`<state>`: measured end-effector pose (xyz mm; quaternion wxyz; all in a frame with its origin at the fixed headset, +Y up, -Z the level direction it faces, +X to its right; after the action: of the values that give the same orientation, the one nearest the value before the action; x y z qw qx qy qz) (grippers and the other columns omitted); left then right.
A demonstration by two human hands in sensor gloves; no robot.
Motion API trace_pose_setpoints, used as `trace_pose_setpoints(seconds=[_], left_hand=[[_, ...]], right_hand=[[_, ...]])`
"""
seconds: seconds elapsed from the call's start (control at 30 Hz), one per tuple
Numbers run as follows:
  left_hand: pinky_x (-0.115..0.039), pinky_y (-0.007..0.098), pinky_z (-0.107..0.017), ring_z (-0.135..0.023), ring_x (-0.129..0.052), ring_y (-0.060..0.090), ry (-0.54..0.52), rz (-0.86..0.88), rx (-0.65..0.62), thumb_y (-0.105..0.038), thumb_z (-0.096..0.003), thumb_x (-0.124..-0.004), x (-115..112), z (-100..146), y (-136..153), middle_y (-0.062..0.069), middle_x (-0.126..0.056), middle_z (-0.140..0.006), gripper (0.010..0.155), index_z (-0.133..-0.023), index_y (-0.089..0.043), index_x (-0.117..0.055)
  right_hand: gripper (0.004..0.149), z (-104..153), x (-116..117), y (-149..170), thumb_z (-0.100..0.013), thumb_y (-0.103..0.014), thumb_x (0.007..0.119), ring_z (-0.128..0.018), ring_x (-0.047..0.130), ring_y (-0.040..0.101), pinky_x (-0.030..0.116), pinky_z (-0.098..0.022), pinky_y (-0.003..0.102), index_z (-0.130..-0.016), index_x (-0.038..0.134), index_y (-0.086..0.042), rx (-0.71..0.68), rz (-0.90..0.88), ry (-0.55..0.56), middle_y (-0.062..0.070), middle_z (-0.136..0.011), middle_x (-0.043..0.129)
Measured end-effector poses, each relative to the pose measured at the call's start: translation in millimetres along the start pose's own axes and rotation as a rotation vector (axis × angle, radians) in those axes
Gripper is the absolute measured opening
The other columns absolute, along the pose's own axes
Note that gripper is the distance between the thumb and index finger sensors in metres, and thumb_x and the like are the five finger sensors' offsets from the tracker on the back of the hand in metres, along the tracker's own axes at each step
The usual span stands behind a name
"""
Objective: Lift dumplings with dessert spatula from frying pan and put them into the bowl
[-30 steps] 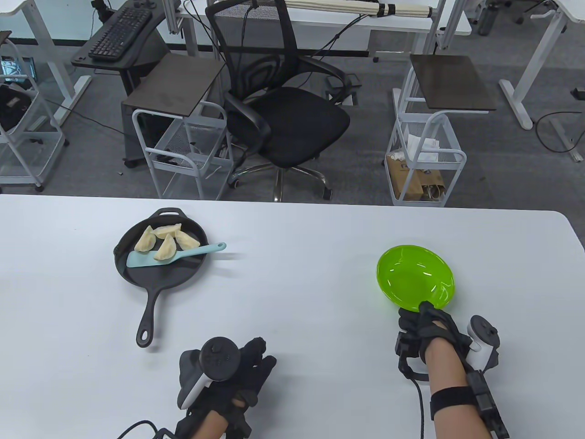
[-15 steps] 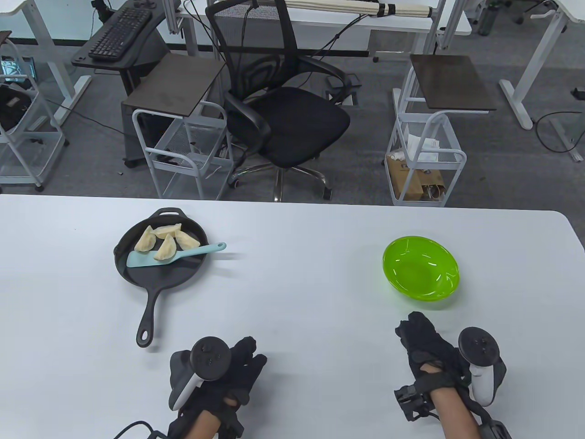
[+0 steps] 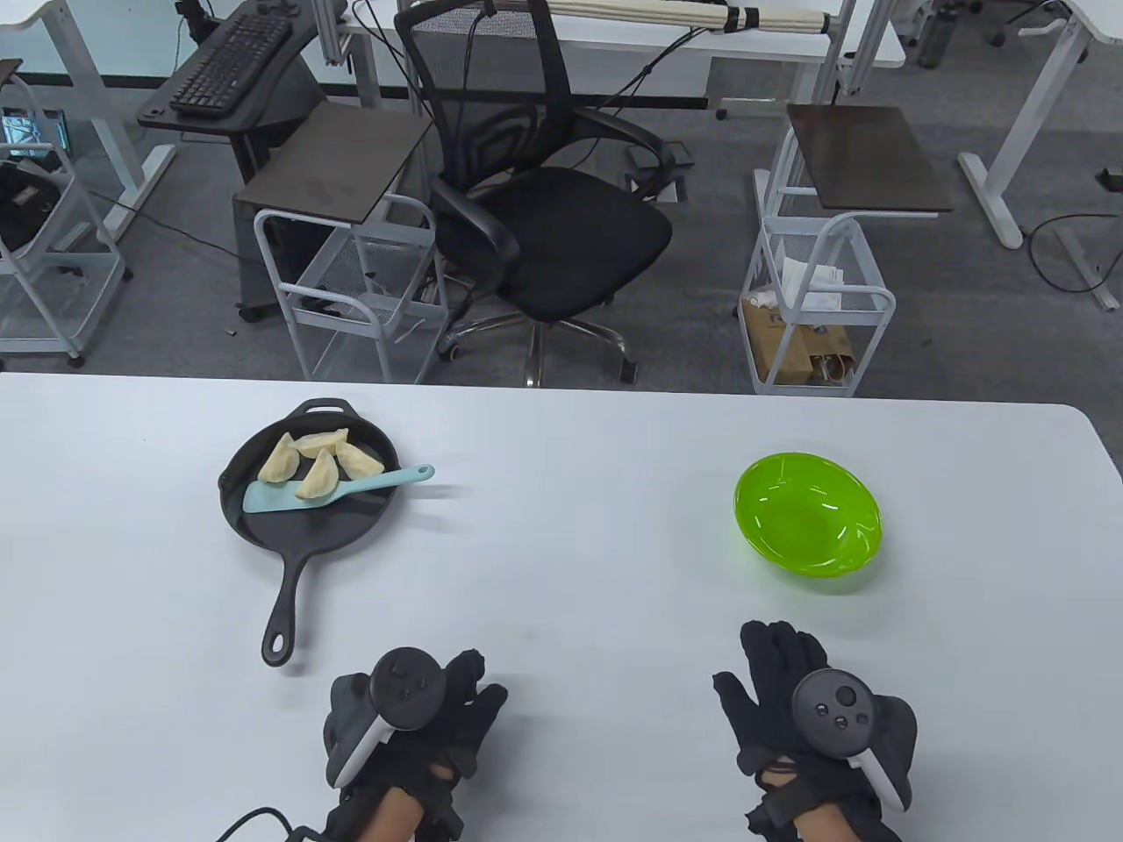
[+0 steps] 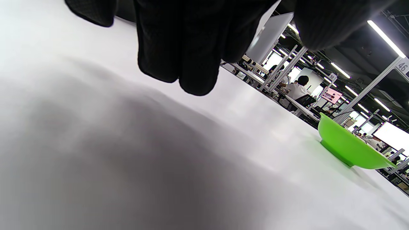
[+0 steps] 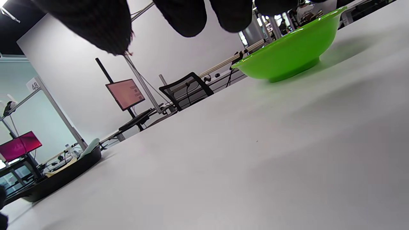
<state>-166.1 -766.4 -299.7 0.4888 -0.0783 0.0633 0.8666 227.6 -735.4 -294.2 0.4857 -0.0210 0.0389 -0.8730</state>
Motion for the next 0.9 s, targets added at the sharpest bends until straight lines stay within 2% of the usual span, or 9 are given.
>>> trace_pose_setpoints(seconds=[0.1, 0.2, 0.47, 0.6, 0.73, 0.9], left_hand=[[-0.054, 0.064, -0.073, -0.096, -0.085, 0.032, 0.015, -0.016, -0.001, -0.064, -0.0445, -0.074, -3, 0, -2, 0.003, -0.093, -0.098, 0.069, -0.102, -0.027, -0.069], [-0.054, 0.064, -0.073, -0.096, -0.085, 0.032, 0.018, -0.022, -0.008, -0.064, -0.0445, -0.074, -4, 0, -4, 0.003, -0.092, -0.099, 0.069, -0.103, -0.027, -0.068], [-0.050, 0.064, -0.074, -0.100, -0.079, 0.032, 0.006, -0.030, 0.000, -0.065, -0.0441, -0.075, -4, 0, -3, 0.004, -0.087, -0.104, 0.072, -0.105, -0.028, -0.064], [-0.041, 0.064, -0.076, -0.106, -0.068, 0.033, -0.005, -0.049, 0.007, -0.059, -0.0439, -0.083, -3, -1, -3, 0.003, -0.076, -0.111, 0.075, -0.108, -0.029, -0.057], [-0.030, 0.064, -0.077, -0.112, -0.050, 0.035, -0.030, -0.061, 0.036, -0.055, -0.0433, -0.087, 0, -2, 1, 0.003, -0.057, -0.120, 0.081, -0.110, -0.031, -0.048], [-0.020, 0.065, -0.074, -0.113, -0.036, 0.037, -0.096, -0.051, 0.074, -0.054, -0.0422, -0.089, 9, -1, 10, 0.003, -0.044, -0.123, 0.088, -0.111, -0.031, -0.039]], right_hand=[[0.071, 2, -1, -5, -0.057, -0.047, 0.074, -0.100, 0.013, 0.061, 0.022, -0.072, 0.073, -0.111, 0.045, -0.011, -0.026, 0.005, 0.002, 0.029, -0.113, 0.023], [0.071, 4, -3, -9, -0.057, -0.047, 0.074, -0.099, 0.008, 0.060, 0.019, -0.071, 0.073, -0.111, 0.044, -0.012, -0.048, 0.015, 0.020, 0.028, -0.113, 0.019], [0.072, 7, -5, -14, -0.057, -0.047, 0.074, -0.097, 0.005, 0.062, 0.015, -0.071, 0.073, -0.111, 0.043, -0.012, -0.070, 0.029, 0.036, 0.029, -0.112, 0.016], [0.072, 6, -2, -11, -0.057, -0.047, 0.073, -0.097, 0.004, 0.062, 0.014, -0.071, 0.073, -0.112, 0.042, -0.012, -0.058, 0.032, 0.018, 0.029, -0.112, 0.015], [0.073, 5, 2, -11, -0.057, -0.047, 0.073, -0.097, 0.004, 0.062, 0.014, -0.070, 0.073, -0.112, 0.042, -0.012, -0.057, 0.038, -0.003, 0.029, -0.112, 0.014], [0.072, 5, 2, -12, -0.057, -0.047, 0.073, -0.097, 0.004, 0.062, 0.014, -0.070, 0.073, -0.112, 0.042, -0.012, -0.062, 0.039, -0.002, 0.029, -0.112, 0.014]])
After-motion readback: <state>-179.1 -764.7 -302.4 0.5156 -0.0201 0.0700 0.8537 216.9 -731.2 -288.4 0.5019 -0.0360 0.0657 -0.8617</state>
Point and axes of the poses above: the tracker on the back of each hand, its own y axis roughly to the little-finger side, its own z axis roughly from the fingertips to the wrist, x = y × z, the point moved 3 cm from there along -z, roughly from the wrist to the fingertips
